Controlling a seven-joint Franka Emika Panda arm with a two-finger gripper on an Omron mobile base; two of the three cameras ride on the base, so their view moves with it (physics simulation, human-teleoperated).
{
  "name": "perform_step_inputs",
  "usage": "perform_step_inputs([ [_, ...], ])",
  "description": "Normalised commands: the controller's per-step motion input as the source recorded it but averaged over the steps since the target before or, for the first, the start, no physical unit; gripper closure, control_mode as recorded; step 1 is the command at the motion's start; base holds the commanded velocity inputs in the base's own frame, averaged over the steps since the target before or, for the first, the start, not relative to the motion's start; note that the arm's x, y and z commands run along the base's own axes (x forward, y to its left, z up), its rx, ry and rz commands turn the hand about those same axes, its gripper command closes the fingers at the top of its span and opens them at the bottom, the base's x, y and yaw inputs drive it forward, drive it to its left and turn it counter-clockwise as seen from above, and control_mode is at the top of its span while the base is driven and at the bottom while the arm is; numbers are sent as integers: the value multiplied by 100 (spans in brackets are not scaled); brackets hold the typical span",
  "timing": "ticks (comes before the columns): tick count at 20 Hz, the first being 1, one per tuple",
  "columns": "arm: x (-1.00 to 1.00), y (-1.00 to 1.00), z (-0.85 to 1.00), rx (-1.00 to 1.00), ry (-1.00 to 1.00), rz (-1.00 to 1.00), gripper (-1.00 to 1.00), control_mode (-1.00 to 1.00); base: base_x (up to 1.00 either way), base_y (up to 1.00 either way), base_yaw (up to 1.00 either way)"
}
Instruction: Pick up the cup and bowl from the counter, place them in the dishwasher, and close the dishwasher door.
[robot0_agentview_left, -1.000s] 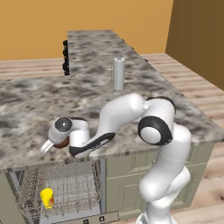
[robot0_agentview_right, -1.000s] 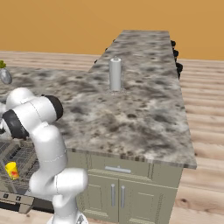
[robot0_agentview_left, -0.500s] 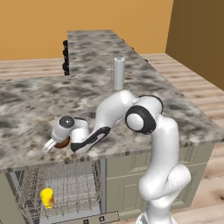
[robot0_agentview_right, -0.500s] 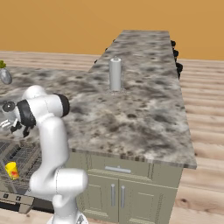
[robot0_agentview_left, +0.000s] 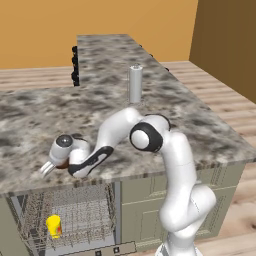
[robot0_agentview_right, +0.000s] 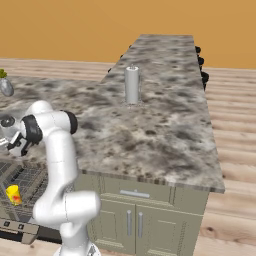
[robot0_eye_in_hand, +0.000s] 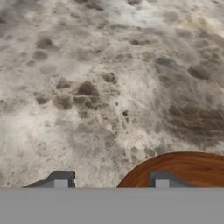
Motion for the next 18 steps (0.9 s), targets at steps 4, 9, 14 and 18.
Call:
perform_step_inputs([
  [4,5,-8,0,0,0,0,100,-100,0,0,0],
  [9,0,-24,1,0,0,0,100,-100,0,0,0],
  [14,-35,-12,20,0,-3,0,100,-100,0,0,0],
  [18,-53,2,34,0,-8,1,100,-100,0,0,0],
])
